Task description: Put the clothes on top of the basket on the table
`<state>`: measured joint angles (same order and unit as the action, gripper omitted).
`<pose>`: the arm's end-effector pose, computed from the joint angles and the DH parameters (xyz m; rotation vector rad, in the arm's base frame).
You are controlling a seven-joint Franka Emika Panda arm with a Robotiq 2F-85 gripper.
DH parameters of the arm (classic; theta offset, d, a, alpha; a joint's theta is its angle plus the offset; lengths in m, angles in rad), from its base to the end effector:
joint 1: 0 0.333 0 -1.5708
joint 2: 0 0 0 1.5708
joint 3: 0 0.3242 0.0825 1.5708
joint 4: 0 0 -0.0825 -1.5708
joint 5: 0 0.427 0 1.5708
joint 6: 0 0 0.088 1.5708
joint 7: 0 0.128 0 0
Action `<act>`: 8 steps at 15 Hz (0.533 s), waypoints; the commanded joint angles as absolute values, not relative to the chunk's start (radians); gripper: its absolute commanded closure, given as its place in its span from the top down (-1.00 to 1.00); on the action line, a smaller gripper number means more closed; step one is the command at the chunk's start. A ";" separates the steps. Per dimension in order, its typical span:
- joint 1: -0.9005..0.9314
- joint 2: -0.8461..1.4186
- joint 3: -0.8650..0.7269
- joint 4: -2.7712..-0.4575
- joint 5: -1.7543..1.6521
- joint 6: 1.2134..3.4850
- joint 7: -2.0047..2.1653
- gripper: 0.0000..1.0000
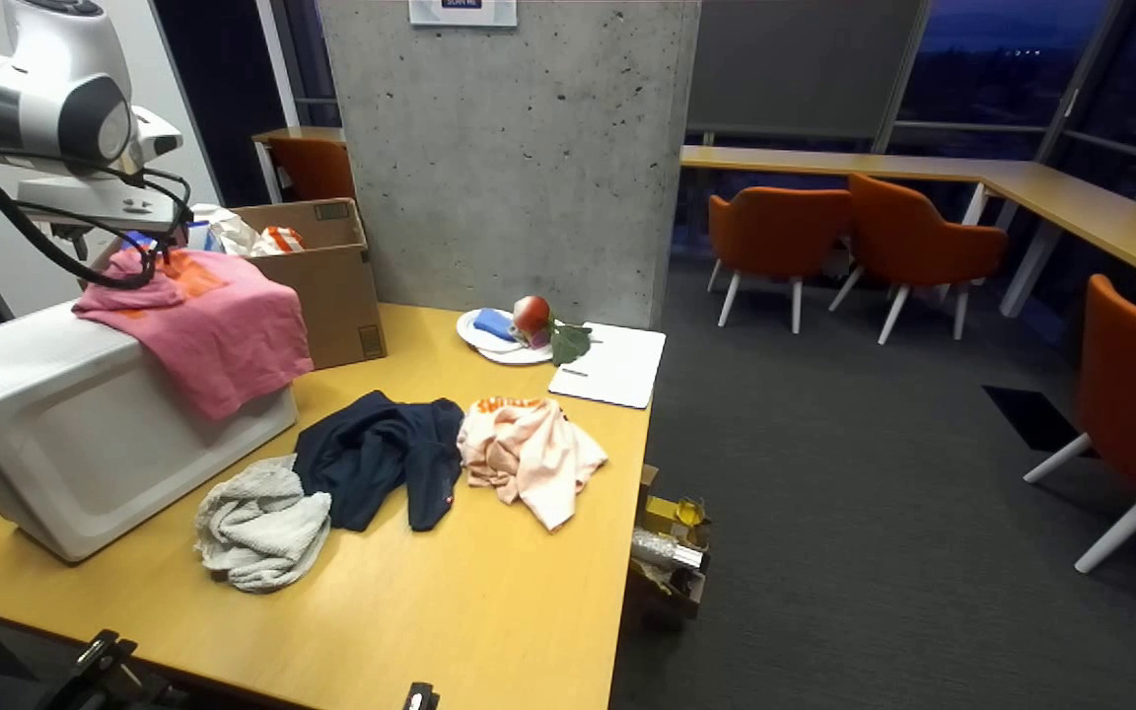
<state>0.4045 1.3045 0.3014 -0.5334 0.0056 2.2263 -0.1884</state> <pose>0.7814 0.4462 0.2355 -2.6245 -0.8301 -0.4910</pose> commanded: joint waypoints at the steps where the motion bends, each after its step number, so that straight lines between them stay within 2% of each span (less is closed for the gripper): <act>1: 0.422 1.365 0.289 -0.429 0.050 2.115 -0.226 1.00; 7: 0.445 1.415 0.255 -0.373 0.033 2.077 -0.231 1.00; 8: 0.442 1.396 0.251 -0.412 0.033 2.099 -0.232 0.50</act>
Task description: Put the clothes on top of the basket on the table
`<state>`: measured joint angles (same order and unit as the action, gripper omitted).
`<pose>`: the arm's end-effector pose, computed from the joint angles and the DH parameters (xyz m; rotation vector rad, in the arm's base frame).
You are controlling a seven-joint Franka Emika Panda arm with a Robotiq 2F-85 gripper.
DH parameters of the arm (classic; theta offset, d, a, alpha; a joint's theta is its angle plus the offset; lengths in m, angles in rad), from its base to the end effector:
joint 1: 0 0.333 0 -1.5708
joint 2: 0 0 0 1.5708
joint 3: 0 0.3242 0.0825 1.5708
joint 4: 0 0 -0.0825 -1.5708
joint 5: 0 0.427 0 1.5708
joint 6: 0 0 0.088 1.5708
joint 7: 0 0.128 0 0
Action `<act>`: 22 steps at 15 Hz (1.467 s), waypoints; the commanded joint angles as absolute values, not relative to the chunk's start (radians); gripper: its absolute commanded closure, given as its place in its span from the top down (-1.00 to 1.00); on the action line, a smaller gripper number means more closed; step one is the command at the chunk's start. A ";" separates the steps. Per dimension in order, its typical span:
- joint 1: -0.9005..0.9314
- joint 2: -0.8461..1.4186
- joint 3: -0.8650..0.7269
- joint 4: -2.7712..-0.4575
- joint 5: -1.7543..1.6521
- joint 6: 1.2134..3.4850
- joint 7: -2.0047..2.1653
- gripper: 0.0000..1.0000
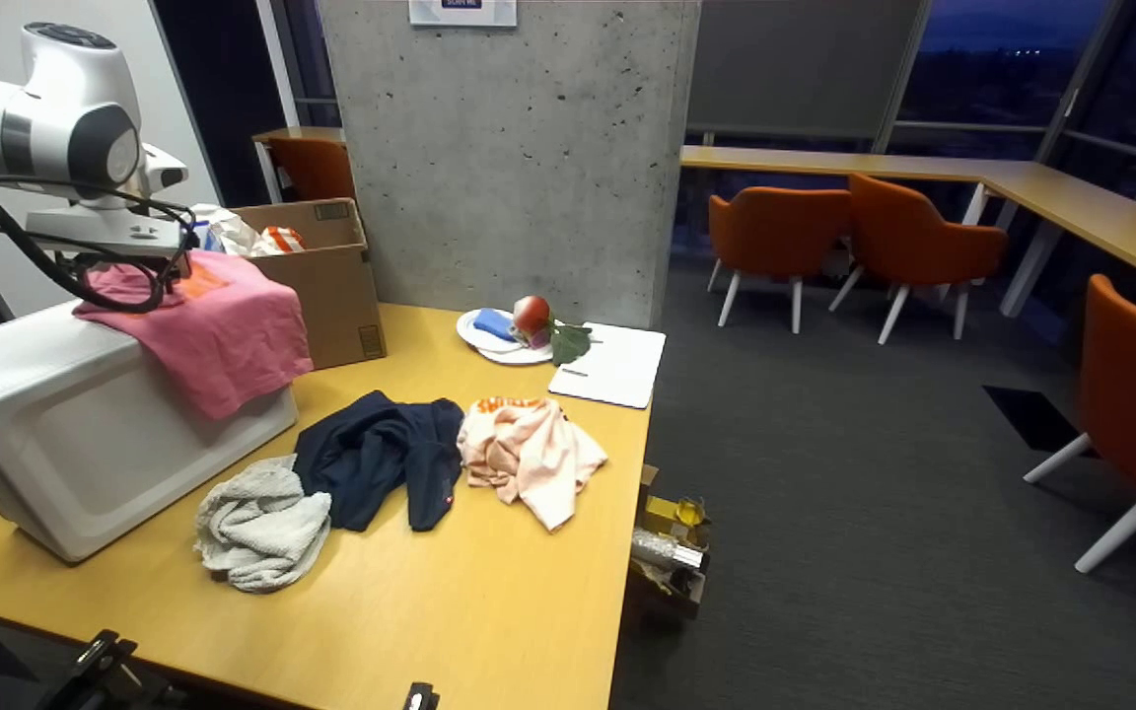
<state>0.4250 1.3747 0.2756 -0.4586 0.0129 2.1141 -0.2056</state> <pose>0.7707 0.4446 0.1975 -2.6614 -0.8836 -0.3480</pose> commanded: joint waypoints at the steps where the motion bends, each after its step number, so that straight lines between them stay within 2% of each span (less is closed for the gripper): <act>1: 0.438 1.375 0.248 -0.453 0.034 2.121 -0.234 0.47; 9: 0.441 1.362 0.243 -0.458 0.033 2.130 -0.244 -0.76; 11: 0.443 1.348 0.236 -0.459 0.027 2.131 -0.241 -0.98; 22: 0.442 1.247 0.168 -0.463 -0.005 2.103 -0.206 -0.96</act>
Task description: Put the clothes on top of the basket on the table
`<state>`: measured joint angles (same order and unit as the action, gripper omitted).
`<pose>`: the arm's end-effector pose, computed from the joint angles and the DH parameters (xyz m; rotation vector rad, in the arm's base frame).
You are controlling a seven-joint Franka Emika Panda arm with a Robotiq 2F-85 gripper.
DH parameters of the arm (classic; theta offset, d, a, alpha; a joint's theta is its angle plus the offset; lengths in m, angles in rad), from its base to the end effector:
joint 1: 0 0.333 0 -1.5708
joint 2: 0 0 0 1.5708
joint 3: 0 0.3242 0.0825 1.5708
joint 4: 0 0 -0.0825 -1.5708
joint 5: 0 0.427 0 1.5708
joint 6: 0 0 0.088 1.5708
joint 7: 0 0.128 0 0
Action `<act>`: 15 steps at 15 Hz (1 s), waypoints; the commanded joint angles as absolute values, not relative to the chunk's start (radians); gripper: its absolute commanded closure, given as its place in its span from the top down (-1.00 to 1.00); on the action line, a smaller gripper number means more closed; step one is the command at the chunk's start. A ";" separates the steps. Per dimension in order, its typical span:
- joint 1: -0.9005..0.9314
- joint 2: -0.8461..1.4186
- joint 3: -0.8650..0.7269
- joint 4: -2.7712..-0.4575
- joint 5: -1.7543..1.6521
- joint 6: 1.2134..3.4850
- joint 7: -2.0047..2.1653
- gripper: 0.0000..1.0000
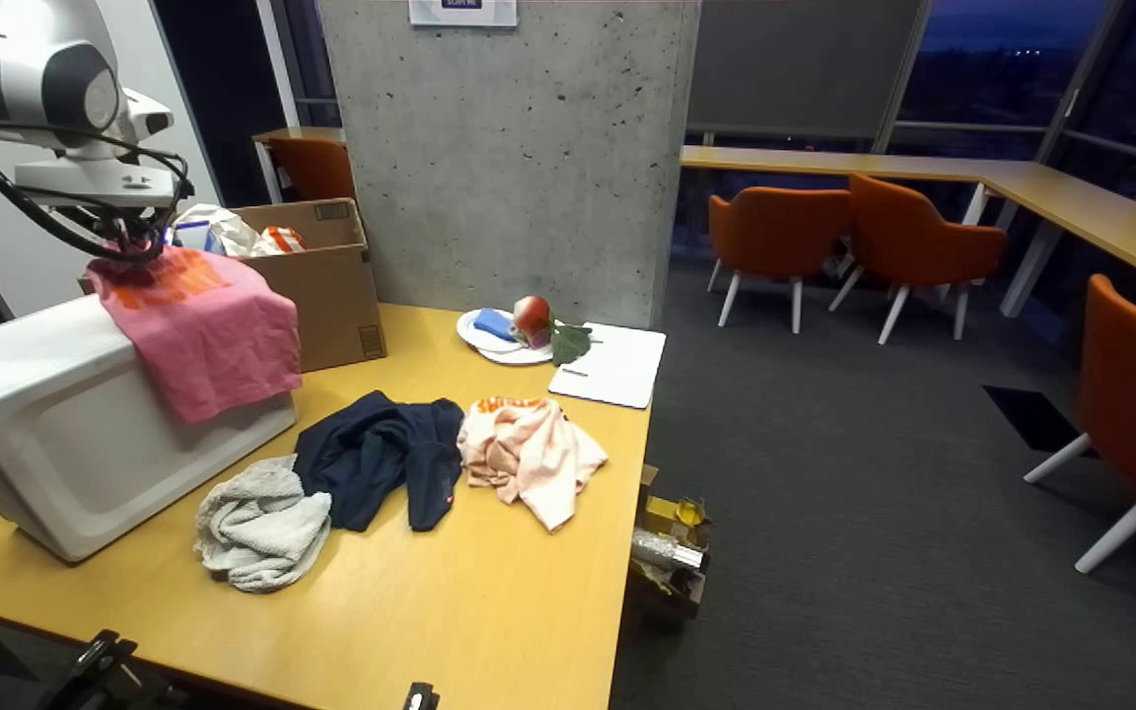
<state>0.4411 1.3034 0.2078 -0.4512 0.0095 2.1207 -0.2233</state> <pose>0.7820 0.4413 0.2608 -2.6834 -0.9474 -0.4889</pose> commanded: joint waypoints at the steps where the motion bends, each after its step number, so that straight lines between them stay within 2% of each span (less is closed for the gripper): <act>1: 0.440 1.226 0.152 -0.465 -0.013 2.087 -0.194 -0.96; 9: 0.435 1.034 0.051 -0.482 -0.072 1.824 -0.055 -0.96; 15: 0.552 0.946 0.007 -0.482 -0.139 1.602 0.199 -0.96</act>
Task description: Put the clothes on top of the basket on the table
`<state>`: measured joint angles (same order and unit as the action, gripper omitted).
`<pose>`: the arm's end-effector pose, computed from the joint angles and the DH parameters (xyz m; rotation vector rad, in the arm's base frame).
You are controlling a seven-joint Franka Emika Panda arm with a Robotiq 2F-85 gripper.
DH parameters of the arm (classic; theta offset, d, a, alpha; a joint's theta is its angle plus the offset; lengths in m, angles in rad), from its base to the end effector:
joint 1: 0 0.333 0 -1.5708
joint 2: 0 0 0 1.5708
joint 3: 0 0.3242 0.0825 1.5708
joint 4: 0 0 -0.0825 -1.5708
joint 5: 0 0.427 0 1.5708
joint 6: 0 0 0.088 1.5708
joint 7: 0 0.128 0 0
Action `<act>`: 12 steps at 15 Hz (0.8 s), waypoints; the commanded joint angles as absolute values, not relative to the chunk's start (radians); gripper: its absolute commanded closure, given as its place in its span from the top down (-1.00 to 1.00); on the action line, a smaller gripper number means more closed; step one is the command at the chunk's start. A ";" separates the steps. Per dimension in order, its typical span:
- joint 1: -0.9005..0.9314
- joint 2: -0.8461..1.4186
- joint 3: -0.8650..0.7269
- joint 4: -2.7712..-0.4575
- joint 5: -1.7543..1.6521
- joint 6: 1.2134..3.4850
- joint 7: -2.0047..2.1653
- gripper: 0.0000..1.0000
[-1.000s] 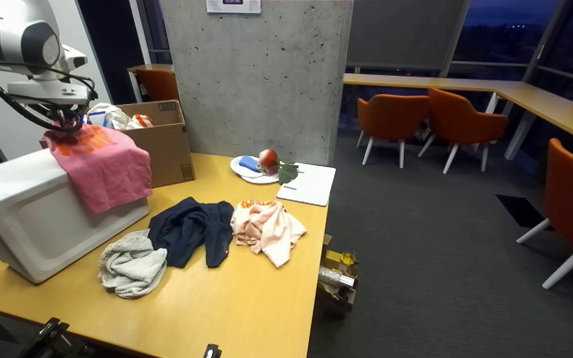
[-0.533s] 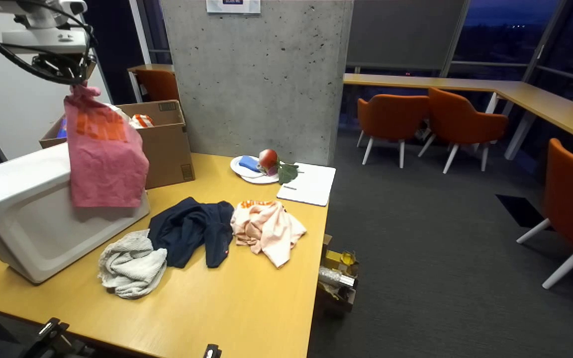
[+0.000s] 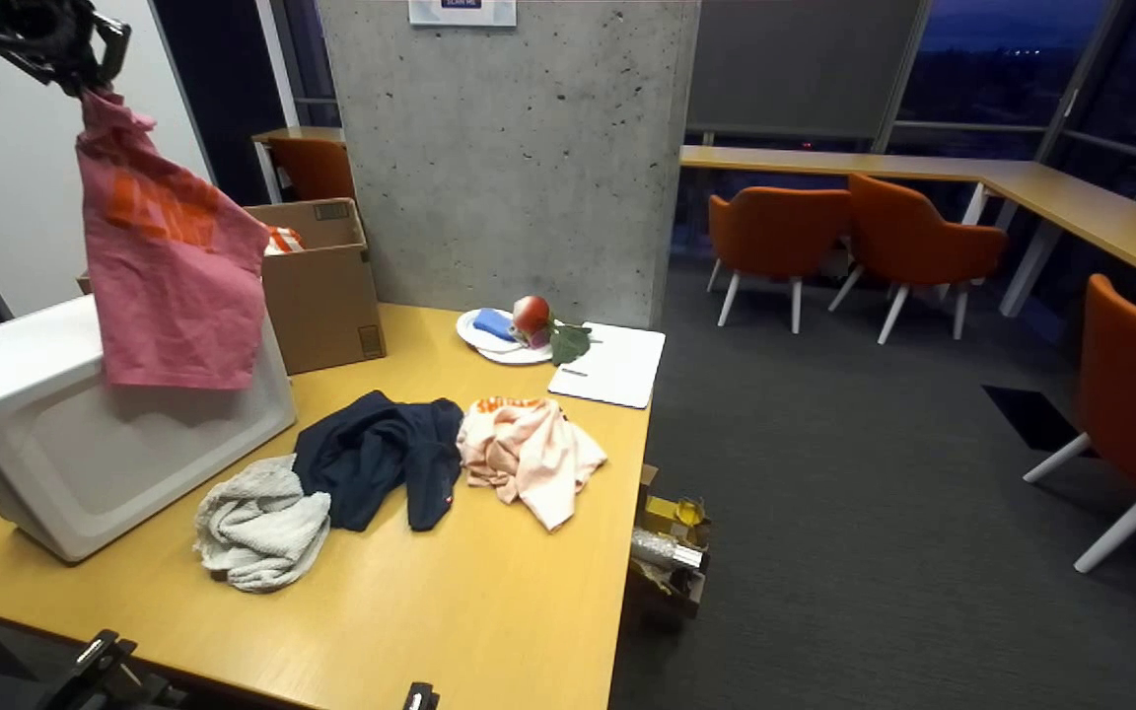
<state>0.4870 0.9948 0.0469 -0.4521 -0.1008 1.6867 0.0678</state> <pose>0.7458 0.3999 0.4720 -3.0335 -0.6777 -0.3869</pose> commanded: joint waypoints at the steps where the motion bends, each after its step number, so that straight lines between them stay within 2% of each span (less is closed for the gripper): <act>1: 0.574 0.942 0.001 -0.477 -0.150 1.570 0.249 -0.96; 6: 0.673 0.931 -0.037 -0.474 -0.176 1.354 0.510 -0.96; 12: 0.708 0.955 -0.037 -0.451 -0.149 1.062 0.741 -0.96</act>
